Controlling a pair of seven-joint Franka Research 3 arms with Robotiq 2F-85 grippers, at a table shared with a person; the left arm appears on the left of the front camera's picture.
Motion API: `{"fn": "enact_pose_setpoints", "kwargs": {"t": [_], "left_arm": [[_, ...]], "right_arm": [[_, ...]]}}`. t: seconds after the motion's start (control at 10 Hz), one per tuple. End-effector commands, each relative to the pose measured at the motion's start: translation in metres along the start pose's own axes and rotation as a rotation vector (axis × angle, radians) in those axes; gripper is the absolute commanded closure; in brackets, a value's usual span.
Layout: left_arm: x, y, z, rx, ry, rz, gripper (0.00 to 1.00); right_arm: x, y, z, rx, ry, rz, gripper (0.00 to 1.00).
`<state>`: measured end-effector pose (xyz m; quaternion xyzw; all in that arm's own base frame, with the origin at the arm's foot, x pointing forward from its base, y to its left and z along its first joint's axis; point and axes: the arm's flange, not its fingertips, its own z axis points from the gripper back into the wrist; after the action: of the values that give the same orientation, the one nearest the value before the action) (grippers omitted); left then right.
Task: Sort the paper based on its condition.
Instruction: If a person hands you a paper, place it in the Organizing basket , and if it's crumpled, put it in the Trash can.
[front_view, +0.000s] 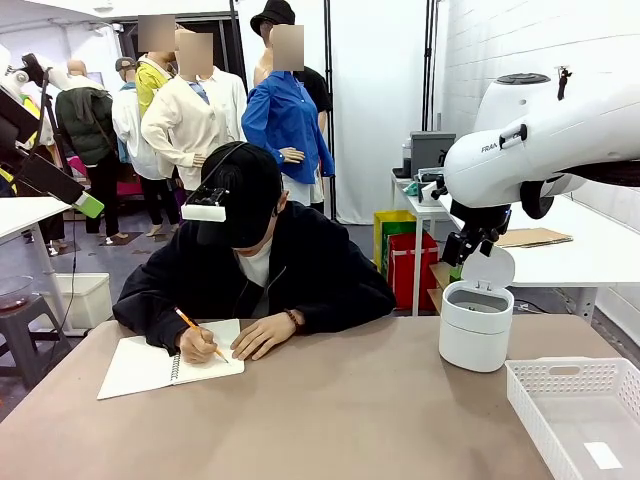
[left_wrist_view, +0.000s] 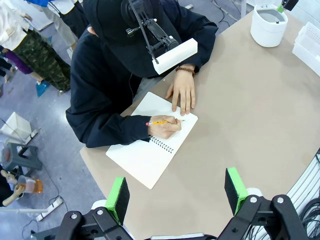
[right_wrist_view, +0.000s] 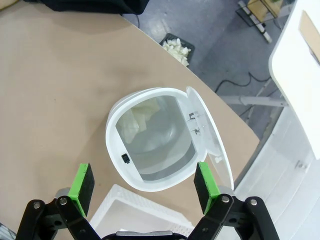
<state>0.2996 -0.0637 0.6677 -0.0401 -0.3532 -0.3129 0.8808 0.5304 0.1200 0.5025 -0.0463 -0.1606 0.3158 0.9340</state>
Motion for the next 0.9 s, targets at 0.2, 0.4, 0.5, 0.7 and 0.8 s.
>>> {"fn": "enact_pose_setpoints", "kwargs": {"t": [0.2,0.4,0.5,0.7,0.8], "left_arm": [[0.000,0.001,0.001,-0.005,0.000,0.003,0.00],[0.000,0.001,0.001,-0.005,0.000,0.003,0.00],[0.000,0.001,0.001,-0.005,0.000,0.003,0.00],[0.000,0.001,0.001,-0.005,0.000,0.003,0.00],[0.000,0.001,0.001,-0.005,0.000,0.003,0.00]], "right_arm": [[-0.020,0.051,0.030,-0.011,-0.138,0.088,0.00],[-0.014,0.071,0.054,-0.012,-0.245,0.148,0.00],[-0.010,0.081,0.064,0.018,-0.298,0.186,0.00],[-0.001,0.096,0.094,-0.011,-0.400,0.249,0.00],[0.007,0.102,0.109,0.001,-0.448,0.301,0.00]]}}
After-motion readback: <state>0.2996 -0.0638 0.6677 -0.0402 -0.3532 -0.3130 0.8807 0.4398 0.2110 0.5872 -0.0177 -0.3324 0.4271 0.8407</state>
